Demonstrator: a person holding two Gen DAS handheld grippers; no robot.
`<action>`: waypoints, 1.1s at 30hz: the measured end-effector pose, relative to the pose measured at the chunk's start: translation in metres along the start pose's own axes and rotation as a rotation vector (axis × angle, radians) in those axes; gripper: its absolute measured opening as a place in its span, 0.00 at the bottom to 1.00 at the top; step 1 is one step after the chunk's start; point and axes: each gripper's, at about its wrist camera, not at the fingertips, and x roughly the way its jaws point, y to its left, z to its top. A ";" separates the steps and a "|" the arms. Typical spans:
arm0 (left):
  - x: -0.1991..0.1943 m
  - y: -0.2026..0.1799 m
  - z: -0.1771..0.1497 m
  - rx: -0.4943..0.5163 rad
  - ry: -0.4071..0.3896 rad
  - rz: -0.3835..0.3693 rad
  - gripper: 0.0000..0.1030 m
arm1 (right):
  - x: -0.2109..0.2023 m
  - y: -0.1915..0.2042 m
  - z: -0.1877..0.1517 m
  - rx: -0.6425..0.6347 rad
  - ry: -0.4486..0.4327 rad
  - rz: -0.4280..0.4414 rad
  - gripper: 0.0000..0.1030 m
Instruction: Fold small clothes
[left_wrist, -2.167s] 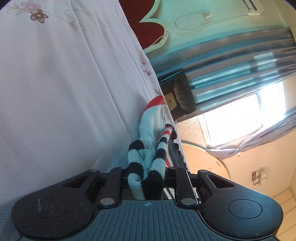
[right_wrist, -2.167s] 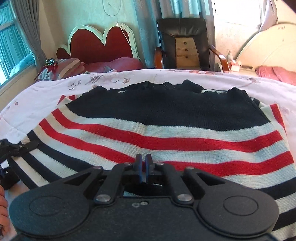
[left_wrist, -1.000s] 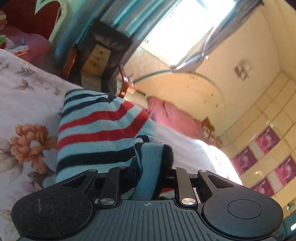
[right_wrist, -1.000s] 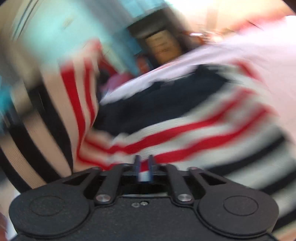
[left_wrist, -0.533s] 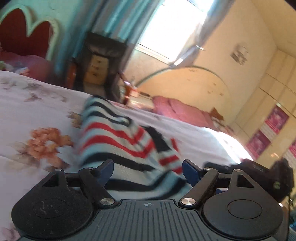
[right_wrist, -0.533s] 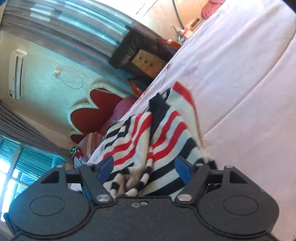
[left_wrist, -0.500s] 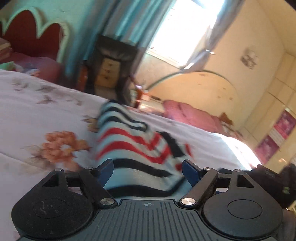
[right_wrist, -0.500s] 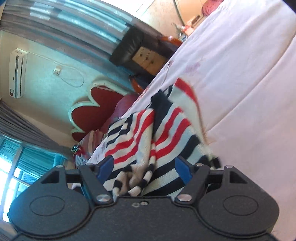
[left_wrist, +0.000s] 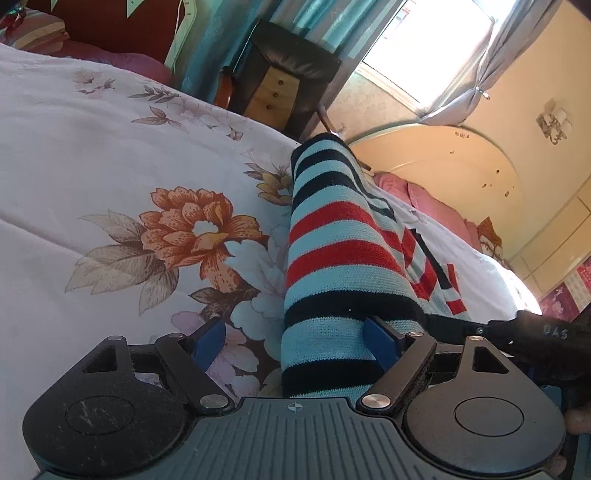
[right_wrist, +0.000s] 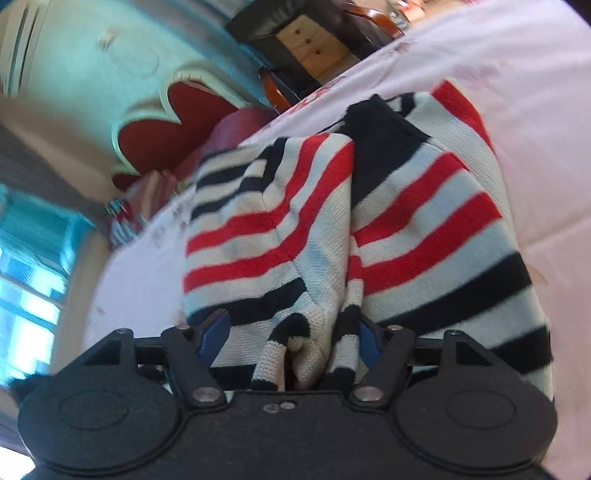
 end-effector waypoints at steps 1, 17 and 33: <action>0.001 0.001 0.000 -0.006 0.003 -0.006 0.79 | 0.001 0.009 -0.003 -0.065 -0.017 -0.046 0.48; 0.047 -0.074 -0.002 0.216 0.072 -0.054 0.71 | -0.039 0.012 -0.034 -0.619 -0.271 -0.432 0.23; 0.045 -0.069 -0.004 0.188 0.076 -0.073 0.71 | -0.037 -0.019 -0.029 -0.460 -0.257 -0.440 0.24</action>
